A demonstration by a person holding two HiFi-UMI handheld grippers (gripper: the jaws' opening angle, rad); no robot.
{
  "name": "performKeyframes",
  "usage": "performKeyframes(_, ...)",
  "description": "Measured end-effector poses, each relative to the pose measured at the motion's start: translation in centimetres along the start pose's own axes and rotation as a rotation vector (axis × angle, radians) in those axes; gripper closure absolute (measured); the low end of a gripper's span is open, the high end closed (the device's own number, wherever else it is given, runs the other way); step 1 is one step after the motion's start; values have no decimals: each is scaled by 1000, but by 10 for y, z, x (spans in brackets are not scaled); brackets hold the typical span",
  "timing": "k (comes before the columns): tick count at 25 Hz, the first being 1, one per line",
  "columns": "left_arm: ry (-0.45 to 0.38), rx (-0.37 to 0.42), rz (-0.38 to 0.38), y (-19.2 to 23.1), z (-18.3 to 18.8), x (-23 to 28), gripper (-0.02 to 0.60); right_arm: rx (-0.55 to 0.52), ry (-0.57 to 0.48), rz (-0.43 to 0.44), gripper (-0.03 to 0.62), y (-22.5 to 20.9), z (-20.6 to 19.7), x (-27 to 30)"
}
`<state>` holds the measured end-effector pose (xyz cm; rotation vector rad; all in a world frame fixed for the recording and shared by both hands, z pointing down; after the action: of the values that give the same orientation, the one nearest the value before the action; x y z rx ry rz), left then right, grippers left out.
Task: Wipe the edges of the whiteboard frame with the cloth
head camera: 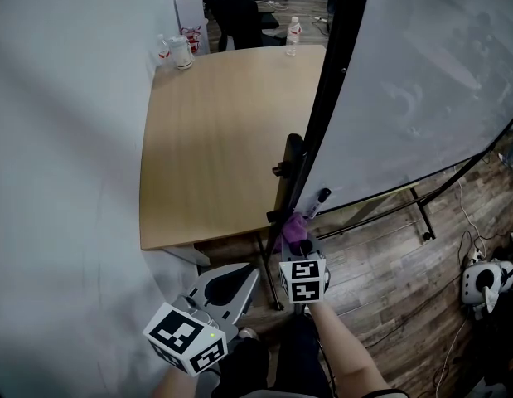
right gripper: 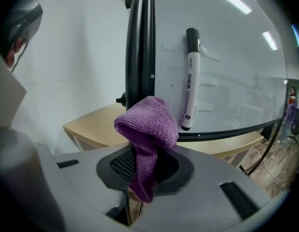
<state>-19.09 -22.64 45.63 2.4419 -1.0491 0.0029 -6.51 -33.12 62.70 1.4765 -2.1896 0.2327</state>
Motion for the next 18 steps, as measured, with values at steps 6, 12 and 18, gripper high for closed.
performKeyframes(6,3,10,3,-2,2,-2,563,-21,35,5,528,1,-13,5)
performKeyframes(12,-8,29,-6,-9,7,-4,563,-24,-12,13,528,1,-8,-14)
performKeyframes(18,-21,54,-21,-21,17,-6,563,-11,-96,26,528,0,15,-52)
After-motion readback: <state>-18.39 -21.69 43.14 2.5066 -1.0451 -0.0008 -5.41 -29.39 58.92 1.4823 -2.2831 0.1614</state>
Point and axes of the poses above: the fingertips, and each gripper's own axes: x forward along the fingers, y to its left, z out of its top, the point moved 4 cm from there along -x, backward along the fingers, and after that the axes turned 6 degrees about -x, right-handed, at the moved point
